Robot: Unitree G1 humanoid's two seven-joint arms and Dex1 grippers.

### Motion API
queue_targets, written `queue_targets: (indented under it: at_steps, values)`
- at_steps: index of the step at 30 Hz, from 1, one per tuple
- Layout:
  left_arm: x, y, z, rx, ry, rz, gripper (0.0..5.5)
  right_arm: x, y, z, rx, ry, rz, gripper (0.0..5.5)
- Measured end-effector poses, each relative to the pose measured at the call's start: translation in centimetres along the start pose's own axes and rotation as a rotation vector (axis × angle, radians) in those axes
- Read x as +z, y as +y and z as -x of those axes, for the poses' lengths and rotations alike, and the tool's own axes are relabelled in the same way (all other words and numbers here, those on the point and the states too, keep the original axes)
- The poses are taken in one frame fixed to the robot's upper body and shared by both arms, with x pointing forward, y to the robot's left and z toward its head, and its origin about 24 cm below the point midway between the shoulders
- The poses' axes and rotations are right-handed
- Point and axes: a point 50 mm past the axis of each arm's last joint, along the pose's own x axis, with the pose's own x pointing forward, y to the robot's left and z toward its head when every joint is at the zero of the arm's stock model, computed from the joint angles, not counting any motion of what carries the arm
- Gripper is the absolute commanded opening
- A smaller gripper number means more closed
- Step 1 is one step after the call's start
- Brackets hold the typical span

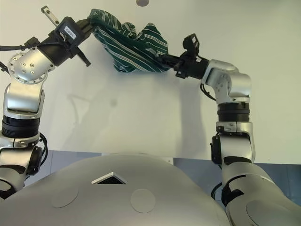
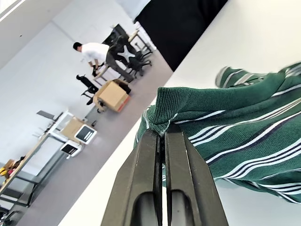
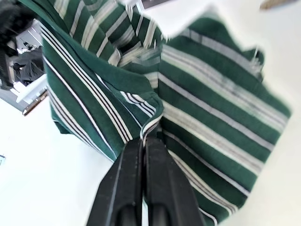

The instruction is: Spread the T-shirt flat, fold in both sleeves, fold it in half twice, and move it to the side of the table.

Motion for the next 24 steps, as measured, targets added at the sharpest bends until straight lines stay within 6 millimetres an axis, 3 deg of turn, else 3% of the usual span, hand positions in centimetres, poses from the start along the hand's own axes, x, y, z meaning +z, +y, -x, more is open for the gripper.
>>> queue_targets:
  at_steps: [1, 5, 8, 9, 13, 17, 19, 24]
  values:
    - [0.1, 0.5, -0.2, 0.021, -0.002, -0.001, 0.0, 0.9, -0.1, 0.2, -0.013, -0.024, 0.022, 0.03]
    - [-0.1, 4.4, -2.9, 0.107, -0.001, -0.012, 0.0, 10.1, -0.1, -0.4, -0.099, -0.216, 0.263, 0.03]
    - [1.1, 9.6, -6.1, 0.184, -0.006, -0.042, 0.0, 17.1, 0.2, -1.1, -0.194, -0.357, 0.42, 0.03]
    - [1.7, 10.8, -6.9, 0.204, -0.008, -0.053, 0.0, 18.3, 0.1, -1.2, -0.222, -0.38, 0.443, 0.03]
    - [5.1, 15.4, -9.3, 0.299, 0.002, -0.069, 0.0, 22.8, 0.1, -1.6, -0.411, -0.44, 0.542, 0.03]
    - [10.7, 19.4, -9.5, 0.455, -0.03, -0.118, 0.0, 28.6, 3.3, -1.3, -0.664, -0.516, 0.766, 0.03]
    - [11.5, 20.0, -9.3, 0.485, -0.036, -0.141, 0.0, 29.6, 4.0, -1.1, -0.715, -0.538, 0.819, 0.03]
    - [12.6, 20.5, -9.1, 0.51, -0.048, -0.158, 0.0, 29.9, 4.2, -1.0, -0.763, -0.51, 0.92, 0.03]
